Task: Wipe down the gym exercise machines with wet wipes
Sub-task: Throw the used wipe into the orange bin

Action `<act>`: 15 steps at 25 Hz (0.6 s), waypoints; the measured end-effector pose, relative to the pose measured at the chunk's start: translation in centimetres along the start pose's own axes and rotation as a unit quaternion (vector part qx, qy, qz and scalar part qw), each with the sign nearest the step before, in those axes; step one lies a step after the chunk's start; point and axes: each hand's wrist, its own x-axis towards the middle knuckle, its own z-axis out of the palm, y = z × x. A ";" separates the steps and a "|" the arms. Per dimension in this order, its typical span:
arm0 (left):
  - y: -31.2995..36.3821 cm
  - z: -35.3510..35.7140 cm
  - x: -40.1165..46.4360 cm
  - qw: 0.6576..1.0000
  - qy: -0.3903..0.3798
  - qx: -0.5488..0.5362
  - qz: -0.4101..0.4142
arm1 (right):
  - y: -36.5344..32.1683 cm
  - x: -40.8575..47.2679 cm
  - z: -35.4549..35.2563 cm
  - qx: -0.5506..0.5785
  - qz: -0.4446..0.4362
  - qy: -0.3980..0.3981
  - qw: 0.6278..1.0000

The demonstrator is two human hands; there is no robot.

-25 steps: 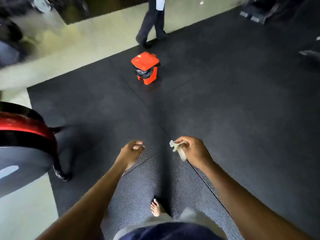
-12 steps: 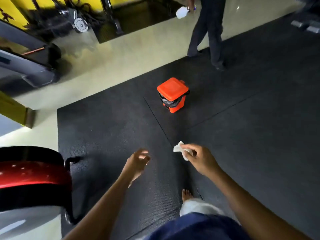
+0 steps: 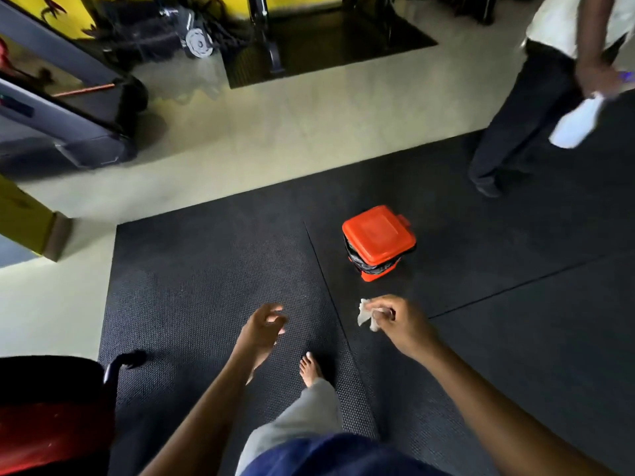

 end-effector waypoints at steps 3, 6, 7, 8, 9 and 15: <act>4.0 -3.4 7.5 1.000 -0.011 -0.003 -0.018 | -2.3 7.8 -1.1 0.023 0.020 -0.002 1.000; 9.4 -5.7 15.5 0.999 -0.042 0.026 -0.016 | -3.2 14.7 -2.5 0.019 0.028 0.029 0.999; 11.5 -6.1 18.1 0.998 -0.053 0.042 -0.010 | -3.0 16.6 -2.8 0.018 0.039 0.047 0.998; 13.4 -6.0 20.5 0.996 -0.068 0.053 -0.004 | -2.7 18.3 -3.1 0.018 0.051 0.061 0.997; 15.2 -5.6 22.3 0.995 -0.081 0.057 0.006 | -2.2 19.8 -3.4 0.014 0.058 0.075 0.995; 24.3 -0.7 33.5 0.974 -0.165 0.137 0.076 | 3.2 30.1 -6.2 0.003 0.109 0.137 0.985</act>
